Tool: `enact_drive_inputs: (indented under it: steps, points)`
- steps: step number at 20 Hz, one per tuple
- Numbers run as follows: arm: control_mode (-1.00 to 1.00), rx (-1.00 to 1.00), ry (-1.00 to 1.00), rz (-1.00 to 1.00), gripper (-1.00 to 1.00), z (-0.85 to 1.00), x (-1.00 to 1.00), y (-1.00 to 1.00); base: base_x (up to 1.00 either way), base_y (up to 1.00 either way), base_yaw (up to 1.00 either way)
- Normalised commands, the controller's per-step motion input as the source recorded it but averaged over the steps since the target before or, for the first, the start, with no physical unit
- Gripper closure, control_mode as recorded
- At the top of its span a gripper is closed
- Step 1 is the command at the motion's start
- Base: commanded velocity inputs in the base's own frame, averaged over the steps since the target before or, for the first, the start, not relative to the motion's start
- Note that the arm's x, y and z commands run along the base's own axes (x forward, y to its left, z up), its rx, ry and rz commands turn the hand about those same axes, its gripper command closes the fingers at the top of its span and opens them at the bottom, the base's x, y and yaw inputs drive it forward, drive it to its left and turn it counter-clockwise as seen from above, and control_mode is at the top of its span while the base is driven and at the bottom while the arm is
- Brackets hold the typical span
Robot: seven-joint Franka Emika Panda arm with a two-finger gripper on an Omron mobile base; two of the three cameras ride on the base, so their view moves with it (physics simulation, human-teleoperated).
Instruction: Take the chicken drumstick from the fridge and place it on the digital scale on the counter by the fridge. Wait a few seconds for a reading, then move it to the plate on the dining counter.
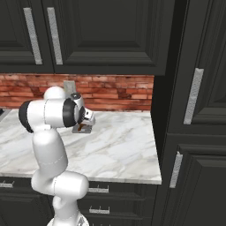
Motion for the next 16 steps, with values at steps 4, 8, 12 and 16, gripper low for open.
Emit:
enact_drive_inputs:
  steps: [4,8,12,16]
  points:
    - [-1.0,0.0,0.0,0.0,-1.0,-0.11,0.24,0.0,0.0,0.0,0.0]
    - [-1.0,0.0,0.0,0.0,-1.0,-0.13,0.11,0.01,0.0,0.0,0.0]
    - [-1.0,0.0,0.0,0.0,-1.0,-0.15,0.03,0.03,0.0,0.0,0.0]
    - [-1.0,0.0,0.0,0.0,-1.0,-0.14,0.0,0.0,0.0,0.0,0.0]
